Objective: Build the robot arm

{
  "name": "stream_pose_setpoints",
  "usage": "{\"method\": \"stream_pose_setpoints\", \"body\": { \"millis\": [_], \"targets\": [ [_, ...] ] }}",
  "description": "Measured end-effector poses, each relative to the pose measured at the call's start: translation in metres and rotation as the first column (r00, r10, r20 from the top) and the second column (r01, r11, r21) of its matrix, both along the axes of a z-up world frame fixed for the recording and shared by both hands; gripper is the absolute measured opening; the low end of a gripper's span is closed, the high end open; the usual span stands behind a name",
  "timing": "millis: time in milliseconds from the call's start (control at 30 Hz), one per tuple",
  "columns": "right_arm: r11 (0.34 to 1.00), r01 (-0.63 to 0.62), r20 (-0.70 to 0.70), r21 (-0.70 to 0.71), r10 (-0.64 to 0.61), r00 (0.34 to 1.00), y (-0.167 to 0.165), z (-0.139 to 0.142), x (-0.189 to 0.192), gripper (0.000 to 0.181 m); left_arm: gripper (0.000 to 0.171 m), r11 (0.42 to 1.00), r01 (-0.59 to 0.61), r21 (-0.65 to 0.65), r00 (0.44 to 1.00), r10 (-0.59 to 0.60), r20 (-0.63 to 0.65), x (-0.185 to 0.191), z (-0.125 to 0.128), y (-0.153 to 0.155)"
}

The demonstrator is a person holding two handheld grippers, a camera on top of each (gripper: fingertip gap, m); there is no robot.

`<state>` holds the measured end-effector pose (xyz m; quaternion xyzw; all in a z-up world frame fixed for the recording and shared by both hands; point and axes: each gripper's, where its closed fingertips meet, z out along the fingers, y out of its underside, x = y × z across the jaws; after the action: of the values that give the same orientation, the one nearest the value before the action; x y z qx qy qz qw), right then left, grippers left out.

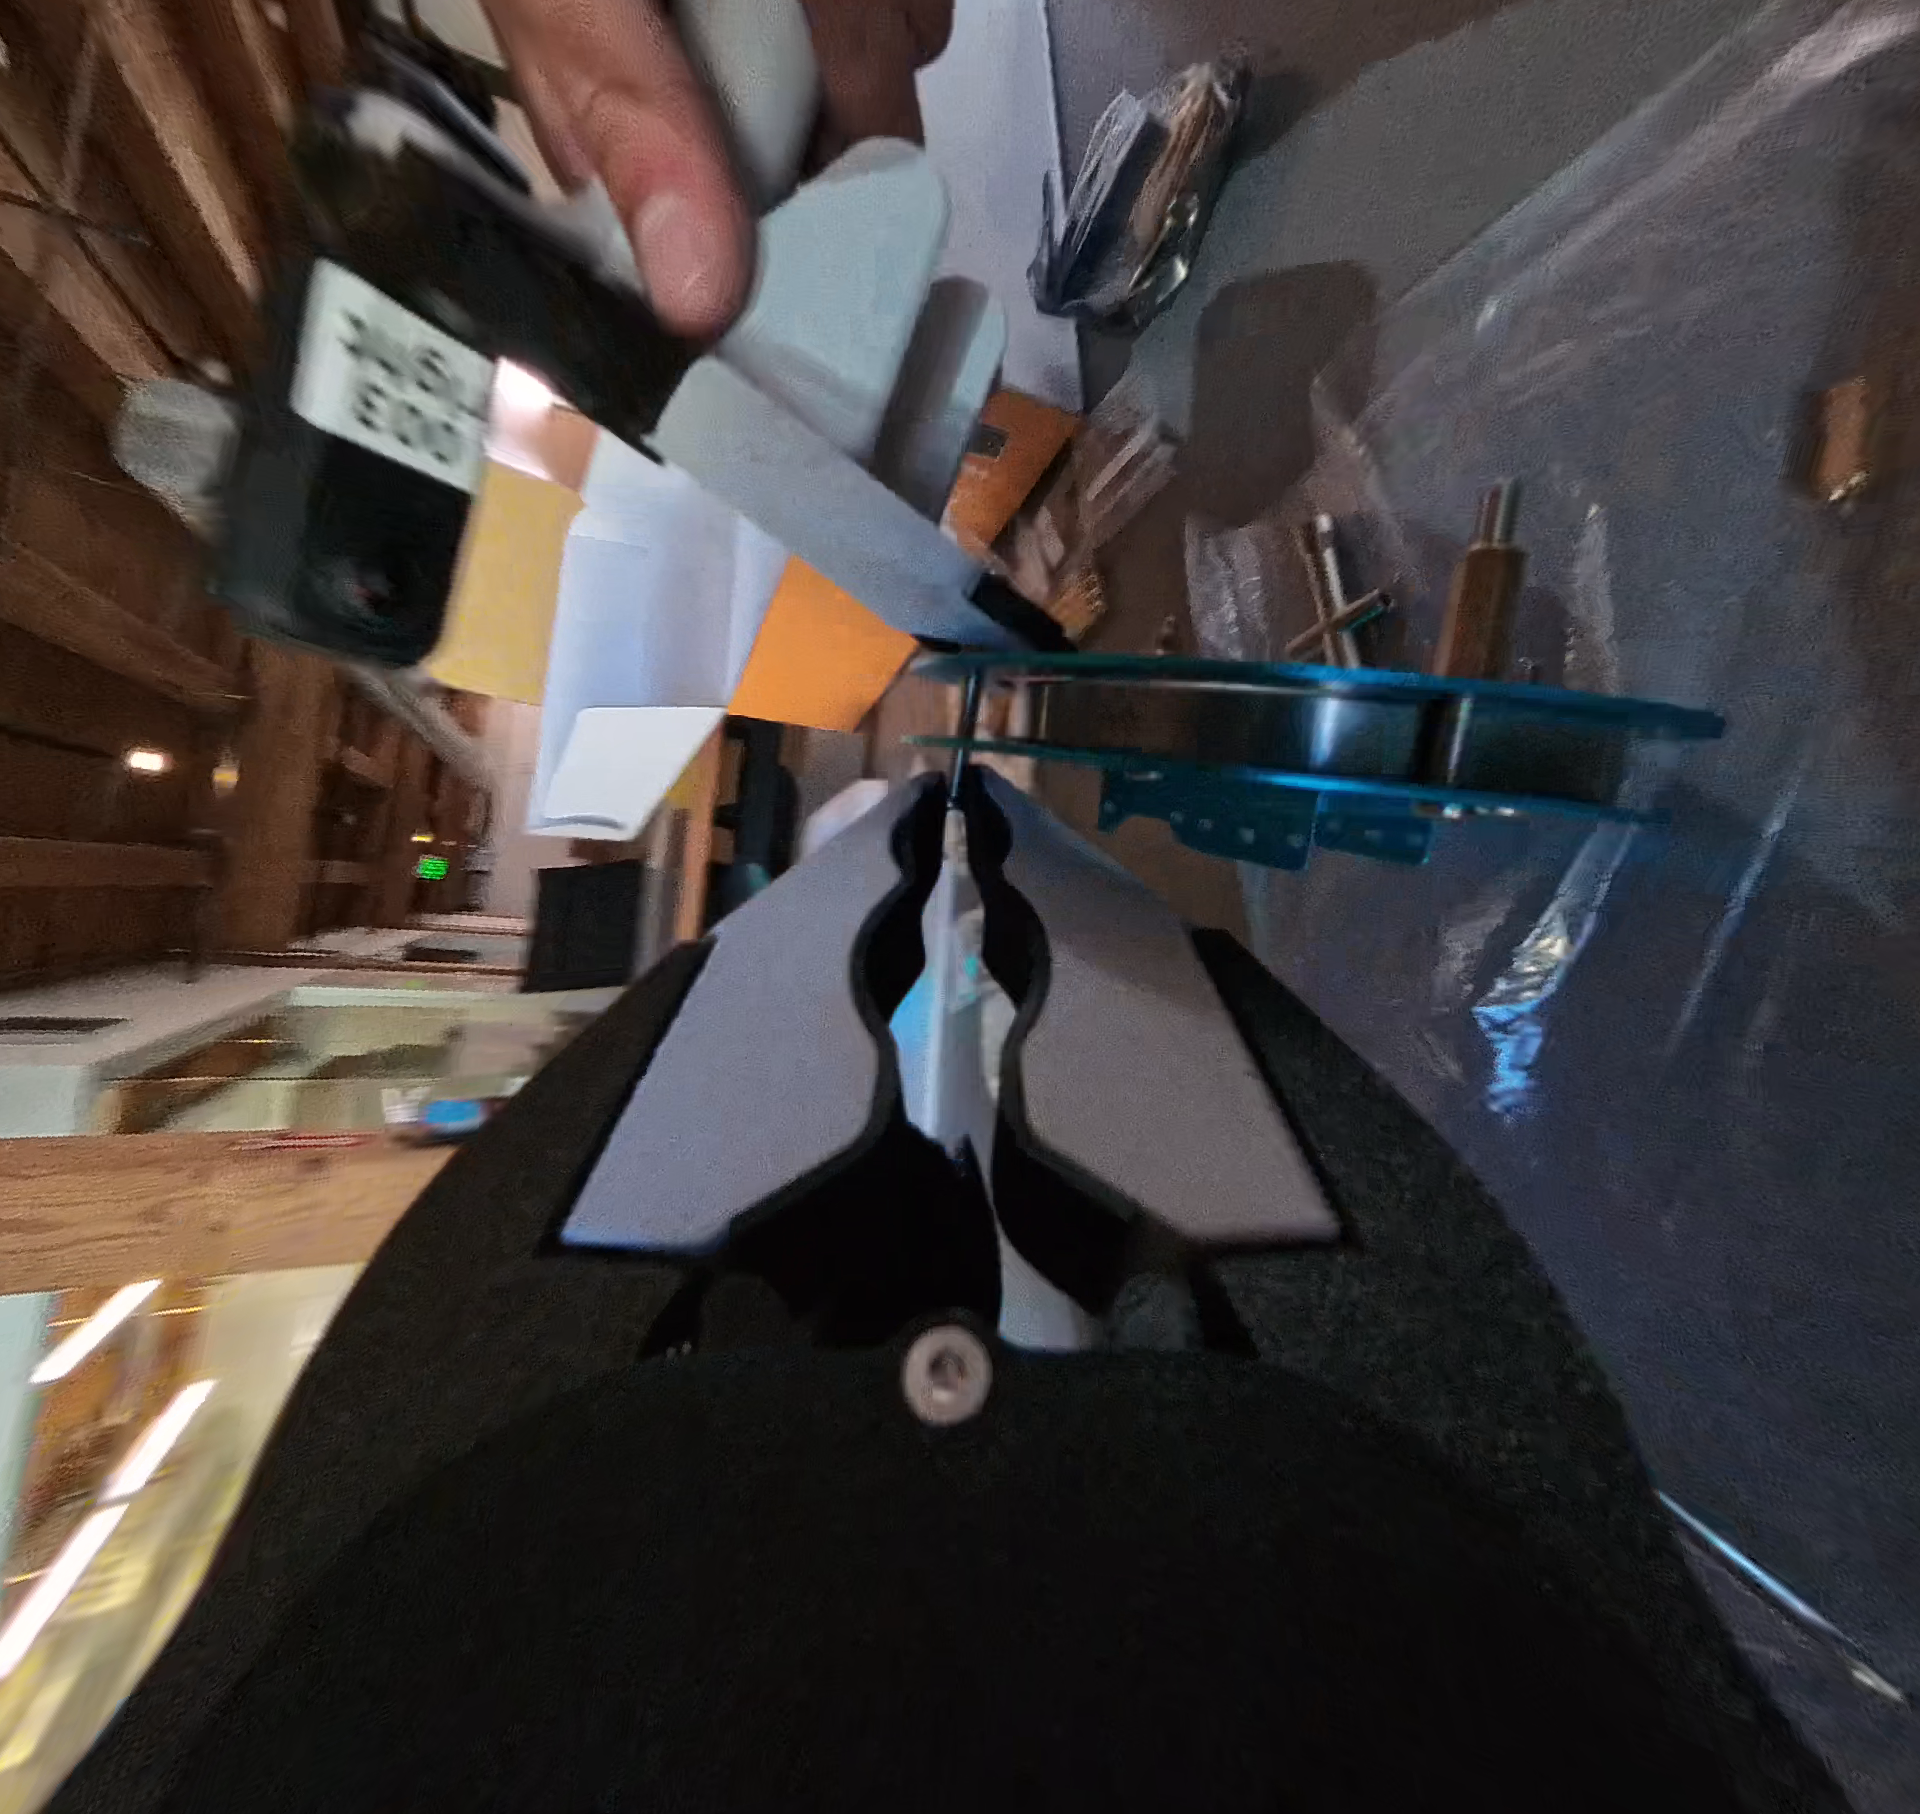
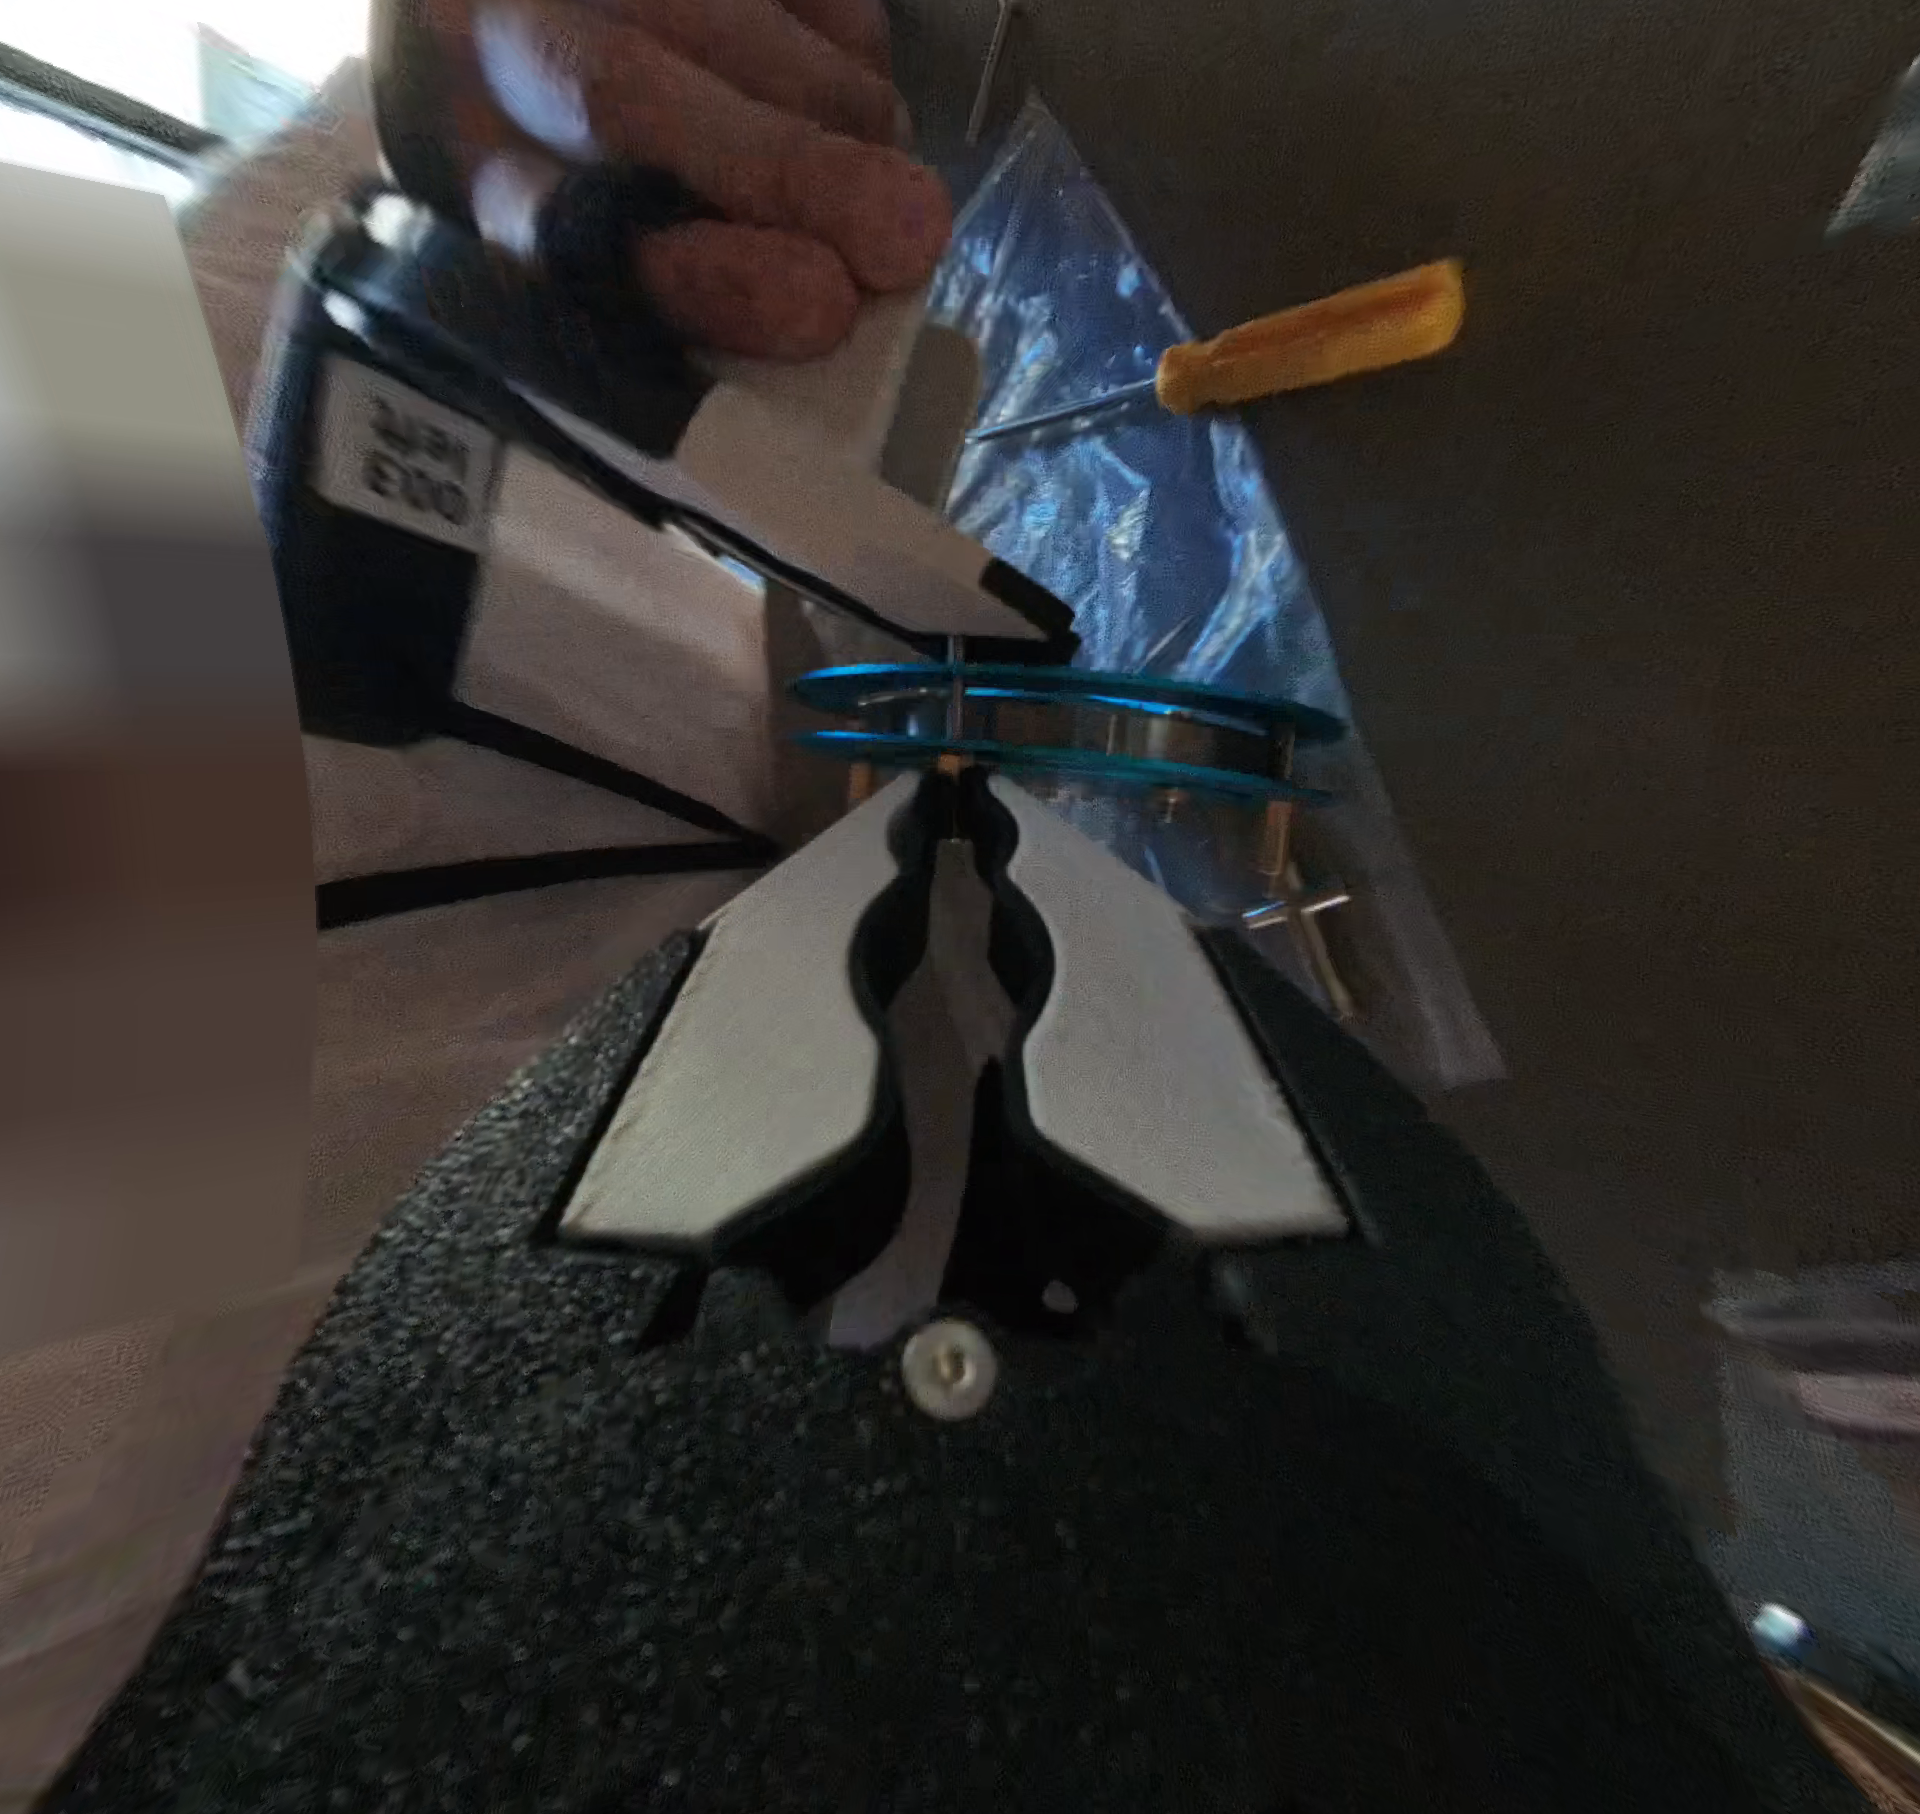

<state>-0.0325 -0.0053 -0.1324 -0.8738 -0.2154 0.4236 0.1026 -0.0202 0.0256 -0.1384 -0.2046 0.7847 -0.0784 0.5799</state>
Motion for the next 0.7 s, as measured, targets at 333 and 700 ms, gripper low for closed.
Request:
{"method": "stream_pose_setpoints", "body": {
  "millis": [333, 700],
  "targets": [
    [0.542, -0.691, 0.868, 0.479, -0.174, 0.465, 0.015, -0.008, 0.009, 0.007, 0.003, 0.623, -0.12, -0.773, 0.912, -0.239, -0.334, -0.012, -0.007, -0.016],
    [0.407, -0.755, 0.855, 0.513, -0.319, 0.409, 0.02, -0.008, 0.008, 0.004, 0.005, 0.431, -0.159, -0.888, 0.844, -0.408, -0.349, -0.025, -0.002, -0.024]
  ]
}}
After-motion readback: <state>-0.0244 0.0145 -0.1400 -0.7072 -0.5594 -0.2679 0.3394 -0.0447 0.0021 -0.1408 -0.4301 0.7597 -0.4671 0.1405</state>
